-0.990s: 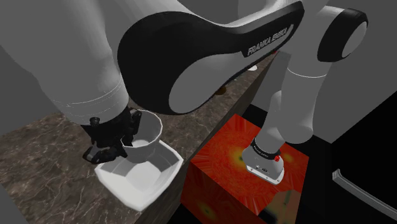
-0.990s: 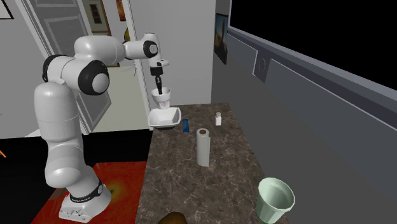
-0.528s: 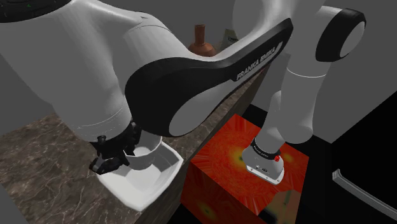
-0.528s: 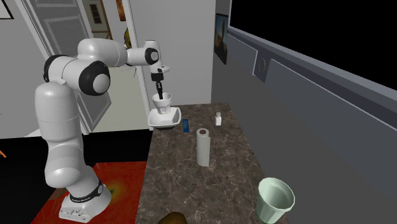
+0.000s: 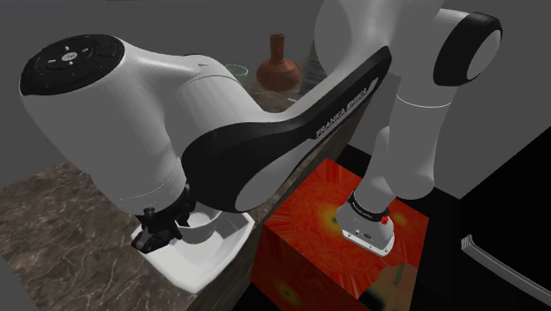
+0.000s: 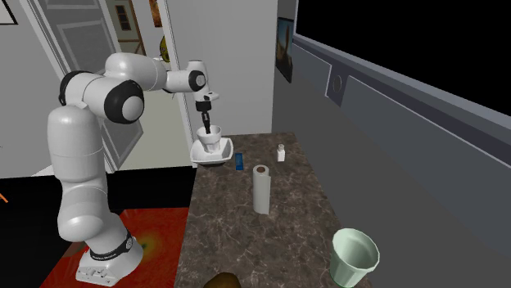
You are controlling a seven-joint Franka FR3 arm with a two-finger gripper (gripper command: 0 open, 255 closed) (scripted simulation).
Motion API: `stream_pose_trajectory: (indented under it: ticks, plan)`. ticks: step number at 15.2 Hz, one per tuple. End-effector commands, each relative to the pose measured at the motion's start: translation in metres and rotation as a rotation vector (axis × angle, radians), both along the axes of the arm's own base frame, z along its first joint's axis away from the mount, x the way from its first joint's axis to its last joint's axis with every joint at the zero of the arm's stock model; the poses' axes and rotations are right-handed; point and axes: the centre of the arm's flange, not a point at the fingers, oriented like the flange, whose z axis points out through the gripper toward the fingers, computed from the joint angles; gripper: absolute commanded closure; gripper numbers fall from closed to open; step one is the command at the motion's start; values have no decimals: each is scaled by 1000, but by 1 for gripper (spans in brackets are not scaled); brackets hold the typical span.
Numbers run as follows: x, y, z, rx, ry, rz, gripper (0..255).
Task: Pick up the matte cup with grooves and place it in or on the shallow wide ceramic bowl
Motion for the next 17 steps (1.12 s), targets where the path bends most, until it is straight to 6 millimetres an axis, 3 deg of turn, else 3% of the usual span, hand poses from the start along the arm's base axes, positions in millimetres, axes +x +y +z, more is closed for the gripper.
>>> stream_pose_trajectory:
  ticks: [1,5,6,11,15,17]
  plan:
    - [0,0,-1,1,-1,0,255]
    - [0,0,-1,1,-1,0,255]
    - [0,0,-1,1,-1,0,0]
    - [0,0,-1,1,-1,0,0]
    - [-3,8,48,1,-1,0,0]
    - [-3,8,48,1,-1,0,0]
